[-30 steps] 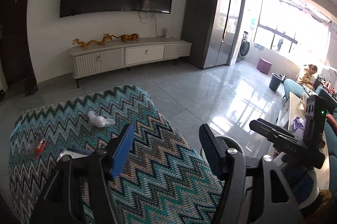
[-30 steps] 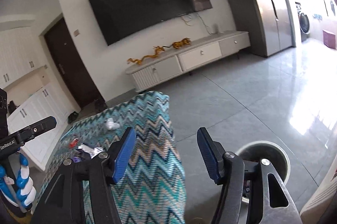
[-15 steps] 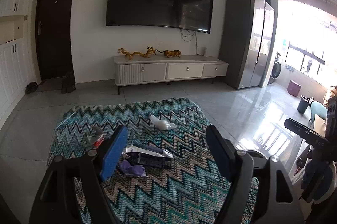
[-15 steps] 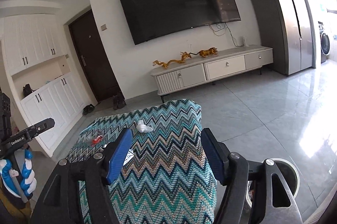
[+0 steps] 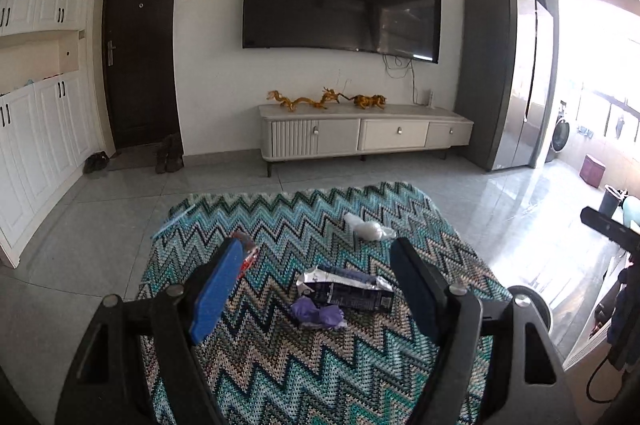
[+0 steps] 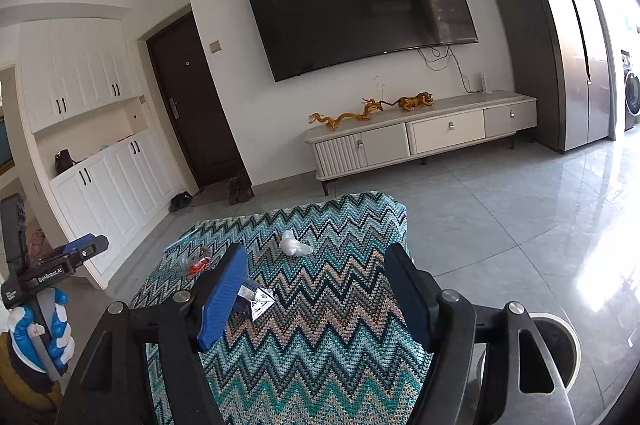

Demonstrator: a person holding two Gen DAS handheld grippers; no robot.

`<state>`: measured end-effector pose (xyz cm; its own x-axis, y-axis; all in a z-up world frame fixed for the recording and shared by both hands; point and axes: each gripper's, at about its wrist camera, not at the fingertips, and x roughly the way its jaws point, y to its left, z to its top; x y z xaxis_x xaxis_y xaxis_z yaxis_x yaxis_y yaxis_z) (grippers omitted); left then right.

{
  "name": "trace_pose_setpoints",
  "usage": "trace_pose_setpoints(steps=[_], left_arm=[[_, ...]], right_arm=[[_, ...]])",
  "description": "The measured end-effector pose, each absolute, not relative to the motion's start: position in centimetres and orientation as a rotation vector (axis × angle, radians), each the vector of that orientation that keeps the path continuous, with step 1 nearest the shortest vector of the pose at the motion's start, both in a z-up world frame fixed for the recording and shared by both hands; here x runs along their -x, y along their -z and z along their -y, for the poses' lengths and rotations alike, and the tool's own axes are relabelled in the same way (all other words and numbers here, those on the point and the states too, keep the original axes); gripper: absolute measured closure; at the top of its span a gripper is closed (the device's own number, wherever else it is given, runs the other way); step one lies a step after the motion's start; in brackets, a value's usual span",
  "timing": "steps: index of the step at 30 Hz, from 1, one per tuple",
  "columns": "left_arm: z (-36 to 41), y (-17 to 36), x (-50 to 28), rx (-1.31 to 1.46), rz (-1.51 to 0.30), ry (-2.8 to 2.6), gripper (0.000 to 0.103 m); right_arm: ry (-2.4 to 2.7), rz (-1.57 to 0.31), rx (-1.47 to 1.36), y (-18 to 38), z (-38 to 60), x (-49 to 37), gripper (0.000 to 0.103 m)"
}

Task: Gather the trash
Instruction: 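Move both tools back over the blanket toward the remaining trash, then grasp the white paper packet with the right tool while the left tool grasps the purple glove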

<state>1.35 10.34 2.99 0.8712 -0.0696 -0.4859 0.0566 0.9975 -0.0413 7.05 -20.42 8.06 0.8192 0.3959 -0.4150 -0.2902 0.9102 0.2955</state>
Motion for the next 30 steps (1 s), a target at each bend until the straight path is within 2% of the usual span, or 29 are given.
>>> trace_pose_setpoints(steps=[11, 14, 18, 30], left_arm=[[-10.1, 4.3, -4.8, 0.012, -0.654, 0.119, 0.028], [-10.4, 6.1, -6.0, 0.028, -0.69, 0.135, 0.027], [-10.7, 8.4, -7.8, 0.052, -0.749, 0.145, 0.027], [-11.0, 12.9, -11.9, 0.088, -0.838, 0.173, 0.027]], right_arm=[[-0.427, -0.609, -0.198, -4.4, 17.7, -10.6, 0.032], [-0.456, -0.644, -0.188, -3.0, 16.7, -11.6, 0.028], [-0.505, -0.704, -0.158, -1.1, 14.7, -13.2, 0.027], [-0.646, -0.84, -0.084, 4.0, 8.8, -18.5, 0.027]])
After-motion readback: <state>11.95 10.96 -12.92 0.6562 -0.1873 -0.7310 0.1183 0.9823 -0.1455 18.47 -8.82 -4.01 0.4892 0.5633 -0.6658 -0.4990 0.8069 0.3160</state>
